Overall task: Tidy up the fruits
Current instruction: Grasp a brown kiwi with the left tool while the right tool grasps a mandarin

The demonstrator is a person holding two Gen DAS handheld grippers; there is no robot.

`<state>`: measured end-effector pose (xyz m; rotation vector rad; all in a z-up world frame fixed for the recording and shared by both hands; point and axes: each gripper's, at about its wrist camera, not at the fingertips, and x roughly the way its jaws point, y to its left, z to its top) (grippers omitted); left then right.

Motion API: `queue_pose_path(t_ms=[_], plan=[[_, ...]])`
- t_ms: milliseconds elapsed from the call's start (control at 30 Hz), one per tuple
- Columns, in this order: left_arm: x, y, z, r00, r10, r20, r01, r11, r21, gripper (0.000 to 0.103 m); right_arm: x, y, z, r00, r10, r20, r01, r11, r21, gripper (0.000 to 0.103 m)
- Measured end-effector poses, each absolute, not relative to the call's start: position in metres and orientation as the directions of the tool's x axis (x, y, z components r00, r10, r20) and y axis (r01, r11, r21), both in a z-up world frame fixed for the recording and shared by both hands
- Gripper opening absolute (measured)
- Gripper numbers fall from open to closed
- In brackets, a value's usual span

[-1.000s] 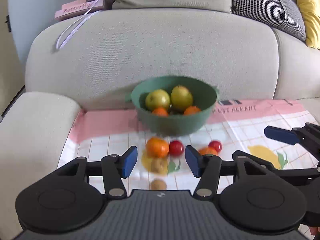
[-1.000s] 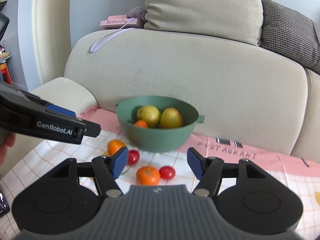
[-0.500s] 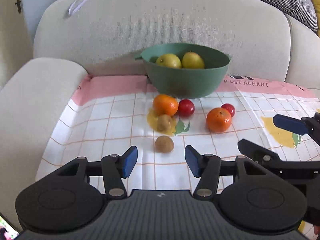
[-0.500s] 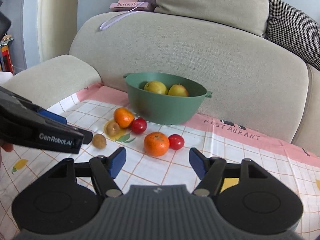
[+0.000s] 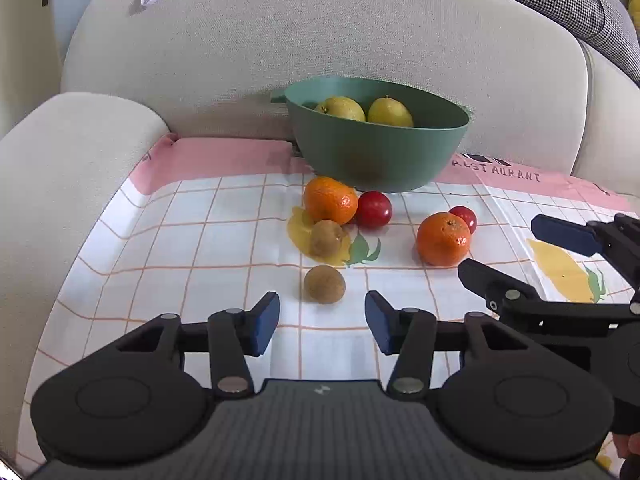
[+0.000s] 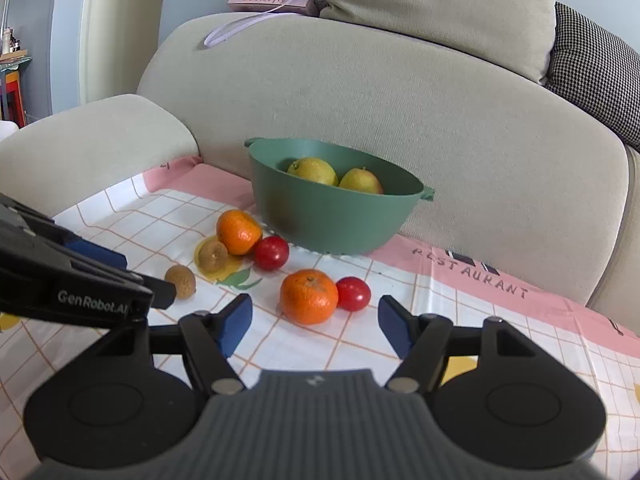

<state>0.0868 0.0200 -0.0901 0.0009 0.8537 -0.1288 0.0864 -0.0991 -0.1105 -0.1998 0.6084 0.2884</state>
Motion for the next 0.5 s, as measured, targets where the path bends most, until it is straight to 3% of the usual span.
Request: queue_pose_path(t_ms=[200, 500], plan=[[0.092, 0.023, -0.094, 0.653, -0.131, -0.746, 0.106, 0.991, -0.081, 0.041, 0.095, -0.098, -0.115, 0.784, 0.21, -0.584, -0.324, 0.941, -0.096, 0.067], [0.094, 0.023, -0.1, 0.682, -0.155, -0.715, 0.13, 0.987, -0.09, 0.04, 0.103, -0.097, -0.122, 0.787, 0.22, -0.576, -0.335, 0.937, -0.101, 0.067]])
